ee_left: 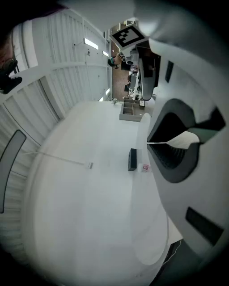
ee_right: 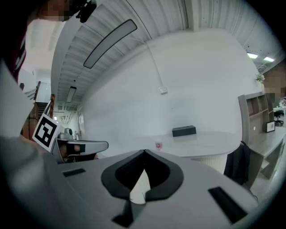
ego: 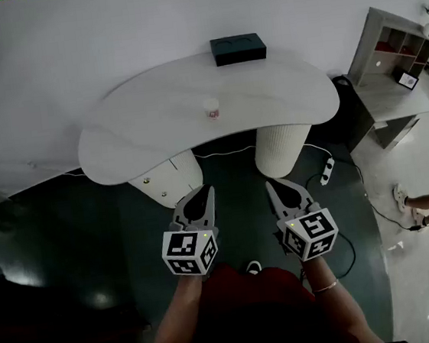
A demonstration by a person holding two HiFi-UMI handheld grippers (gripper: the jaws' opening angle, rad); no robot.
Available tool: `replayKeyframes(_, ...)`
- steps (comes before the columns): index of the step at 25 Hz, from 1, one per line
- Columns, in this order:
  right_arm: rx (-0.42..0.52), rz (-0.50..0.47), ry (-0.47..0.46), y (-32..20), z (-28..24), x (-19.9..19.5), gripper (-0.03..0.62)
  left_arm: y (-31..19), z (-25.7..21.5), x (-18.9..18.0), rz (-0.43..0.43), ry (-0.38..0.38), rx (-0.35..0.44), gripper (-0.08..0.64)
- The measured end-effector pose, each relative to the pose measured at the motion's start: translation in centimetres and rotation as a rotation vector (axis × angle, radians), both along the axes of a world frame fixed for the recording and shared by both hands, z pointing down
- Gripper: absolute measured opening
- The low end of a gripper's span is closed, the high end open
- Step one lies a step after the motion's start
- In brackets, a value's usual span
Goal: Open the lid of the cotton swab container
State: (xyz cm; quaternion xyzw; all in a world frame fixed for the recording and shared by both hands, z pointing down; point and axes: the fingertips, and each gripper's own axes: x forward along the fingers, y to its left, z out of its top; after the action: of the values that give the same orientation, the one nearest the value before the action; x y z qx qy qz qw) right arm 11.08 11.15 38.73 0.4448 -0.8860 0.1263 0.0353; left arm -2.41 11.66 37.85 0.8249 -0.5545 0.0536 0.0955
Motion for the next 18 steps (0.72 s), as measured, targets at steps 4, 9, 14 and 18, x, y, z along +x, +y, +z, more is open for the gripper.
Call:
replayKeyframes(4,-0.020,-0.020,0.000,1.0,0.5,-0.1,0.015,0.8,0.3,0.5,0.002,0.003,-0.010,0.034)
replayKeyframes(9,-0.023,-0.039,0.023,0.9,0.6,-0.5,0.017,0.8,-0.1,0.2,-0.015,0.004,-0.003,0.035)
replayKeyframes(14,0.002,-0.033,0.043,0.3,0.0,-0.4,0.017,0.4,0.0,0.0,-0.018,-0.008,-0.015,0.035)
replayKeyframes(18,-0.004,-0.032,0.040,-0.8,0.2,-0.5,0.017,-0.6,0.2,0.0,-0.001,-0.022,-0.017,0.035)
